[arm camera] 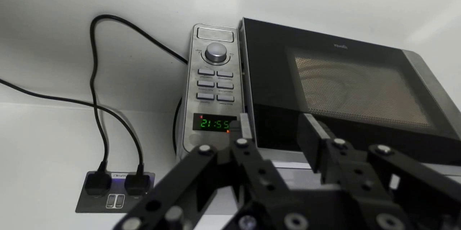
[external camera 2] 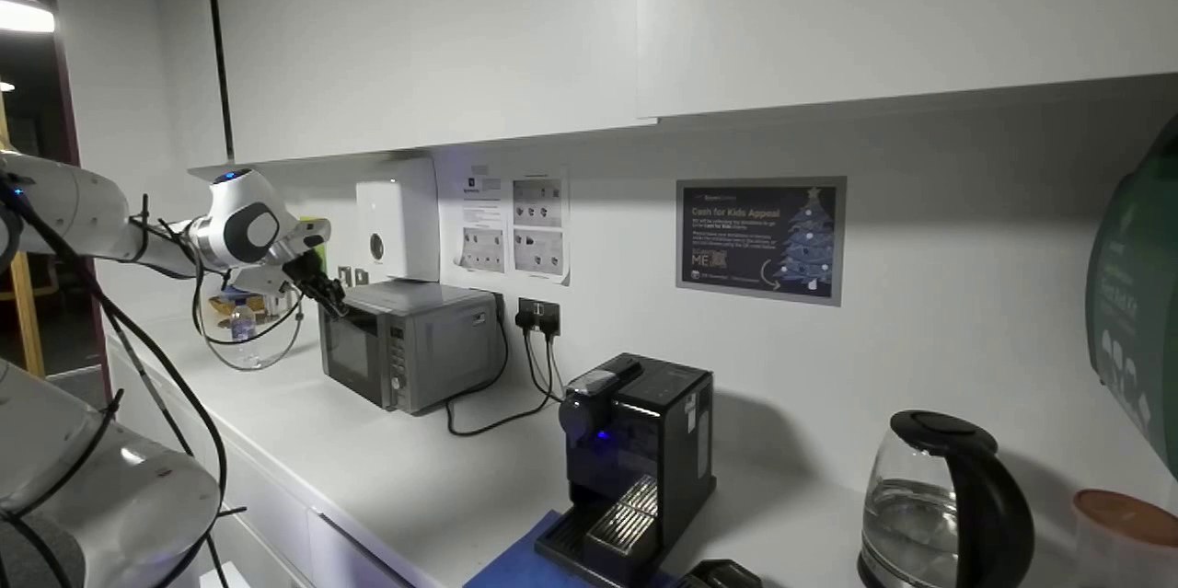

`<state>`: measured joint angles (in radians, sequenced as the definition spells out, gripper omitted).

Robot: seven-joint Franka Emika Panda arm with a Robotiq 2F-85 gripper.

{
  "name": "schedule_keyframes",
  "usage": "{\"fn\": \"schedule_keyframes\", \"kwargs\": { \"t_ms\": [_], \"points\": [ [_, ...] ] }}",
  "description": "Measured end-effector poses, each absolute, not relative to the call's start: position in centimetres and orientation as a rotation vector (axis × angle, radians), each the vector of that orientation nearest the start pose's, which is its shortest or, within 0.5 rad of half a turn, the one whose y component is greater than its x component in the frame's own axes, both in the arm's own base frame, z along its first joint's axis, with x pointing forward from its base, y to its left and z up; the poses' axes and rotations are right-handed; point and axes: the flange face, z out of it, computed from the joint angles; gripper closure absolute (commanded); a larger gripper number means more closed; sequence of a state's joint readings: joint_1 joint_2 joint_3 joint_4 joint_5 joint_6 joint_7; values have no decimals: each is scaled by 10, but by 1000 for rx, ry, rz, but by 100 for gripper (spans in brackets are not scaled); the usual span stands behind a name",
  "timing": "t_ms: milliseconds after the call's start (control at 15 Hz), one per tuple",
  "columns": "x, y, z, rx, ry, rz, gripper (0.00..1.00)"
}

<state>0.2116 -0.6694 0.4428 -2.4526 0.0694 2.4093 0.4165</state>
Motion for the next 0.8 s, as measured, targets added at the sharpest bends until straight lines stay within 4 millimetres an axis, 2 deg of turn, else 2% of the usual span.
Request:
{"fn": "schedule_keyframes", "kwargs": {
  "t_ms": [200,267,800],
  "points": [
    [311,272,568,-2898,-273,-907,4],
    [312,272,568,-2898,-270,-905,1],
    [324,272,571,-2896,-288,-890,0]
  ]
}}
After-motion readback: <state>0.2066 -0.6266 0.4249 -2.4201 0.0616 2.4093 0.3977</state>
